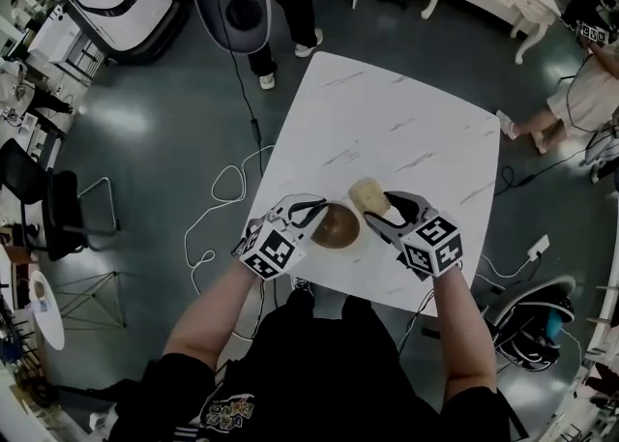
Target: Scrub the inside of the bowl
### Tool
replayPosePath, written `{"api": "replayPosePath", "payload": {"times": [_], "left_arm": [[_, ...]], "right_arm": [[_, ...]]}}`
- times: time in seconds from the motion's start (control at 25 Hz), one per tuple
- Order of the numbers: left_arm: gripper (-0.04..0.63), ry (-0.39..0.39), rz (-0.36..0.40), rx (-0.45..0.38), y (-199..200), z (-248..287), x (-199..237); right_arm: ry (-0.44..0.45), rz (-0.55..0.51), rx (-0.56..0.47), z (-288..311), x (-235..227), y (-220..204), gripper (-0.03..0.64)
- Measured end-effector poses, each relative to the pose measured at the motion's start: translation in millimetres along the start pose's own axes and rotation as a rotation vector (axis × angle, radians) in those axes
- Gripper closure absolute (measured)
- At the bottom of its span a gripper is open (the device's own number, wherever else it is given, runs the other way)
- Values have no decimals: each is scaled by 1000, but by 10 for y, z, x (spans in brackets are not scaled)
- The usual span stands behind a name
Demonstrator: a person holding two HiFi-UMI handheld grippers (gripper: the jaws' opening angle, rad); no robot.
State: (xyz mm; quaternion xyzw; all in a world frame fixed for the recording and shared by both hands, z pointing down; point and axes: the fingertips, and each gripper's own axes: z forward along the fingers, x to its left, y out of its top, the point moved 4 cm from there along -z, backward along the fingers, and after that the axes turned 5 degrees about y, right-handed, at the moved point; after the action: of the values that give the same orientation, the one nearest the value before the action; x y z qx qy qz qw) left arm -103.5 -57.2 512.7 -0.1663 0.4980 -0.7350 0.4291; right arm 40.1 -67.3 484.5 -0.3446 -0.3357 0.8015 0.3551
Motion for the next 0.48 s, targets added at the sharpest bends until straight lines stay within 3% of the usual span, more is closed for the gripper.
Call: {"api": "replayPosePath", "payload": {"times": [0.12, 0.28, 0.36, 0.48], "left_arm": [[578, -105, 148, -4, 105, -32, -156], [578, -175, 296, 10, 138, -51, -258], [578, -179, 338, 18, 113, -45, -267], [578, -157, 331, 10, 103, -37, -239]], "right_arm": [[178, 20, 15, 92, 71, 20, 377], [291, 7, 55, 199, 150, 22, 377], [313, 15, 71, 245, 150, 2, 377], [322, 41, 76, 265, 109, -33, 377]]}}
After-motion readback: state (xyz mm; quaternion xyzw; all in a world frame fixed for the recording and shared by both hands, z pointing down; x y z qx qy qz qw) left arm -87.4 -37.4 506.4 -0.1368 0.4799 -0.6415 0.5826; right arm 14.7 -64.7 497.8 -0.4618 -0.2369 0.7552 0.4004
